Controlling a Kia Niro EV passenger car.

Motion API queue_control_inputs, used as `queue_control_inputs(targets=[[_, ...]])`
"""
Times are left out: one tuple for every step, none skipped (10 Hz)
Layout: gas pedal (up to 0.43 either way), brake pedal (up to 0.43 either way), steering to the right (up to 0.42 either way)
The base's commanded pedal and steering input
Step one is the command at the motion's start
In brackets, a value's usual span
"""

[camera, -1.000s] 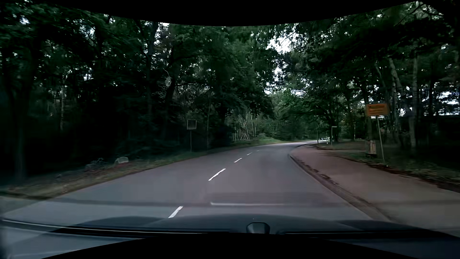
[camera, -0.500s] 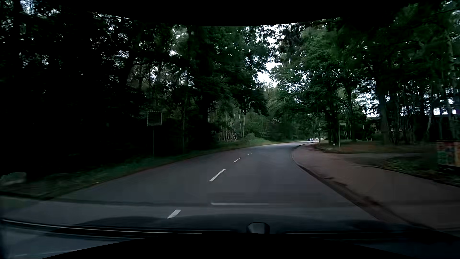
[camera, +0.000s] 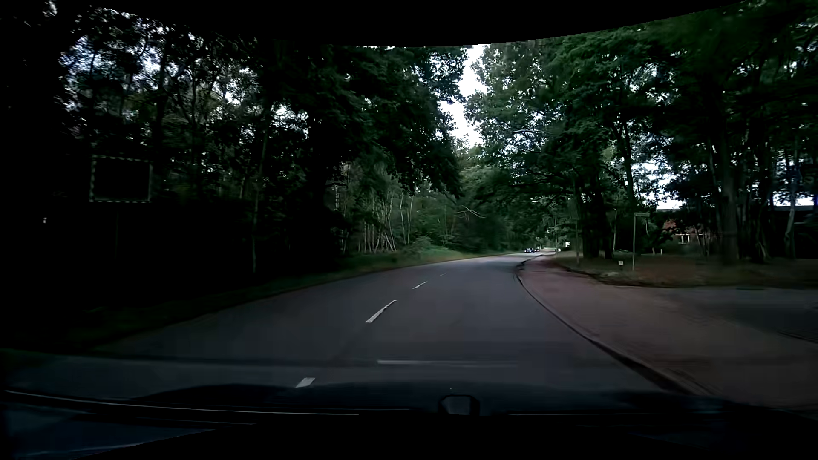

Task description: Follow the waypoints while adhering to traffic rules and regulations

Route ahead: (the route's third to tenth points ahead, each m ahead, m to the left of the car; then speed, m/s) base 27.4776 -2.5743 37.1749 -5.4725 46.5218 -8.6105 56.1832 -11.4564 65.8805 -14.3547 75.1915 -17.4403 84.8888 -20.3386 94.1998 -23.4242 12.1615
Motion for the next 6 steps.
queue_control_inputs(targets=[[0.157,0.0,0.057],[0.157,0.0,0.057],[0.157,0.0,0.054],[0.157,0.0,0.049],[0.157,0.0,0.045],[0.157,0.0,0.045]])
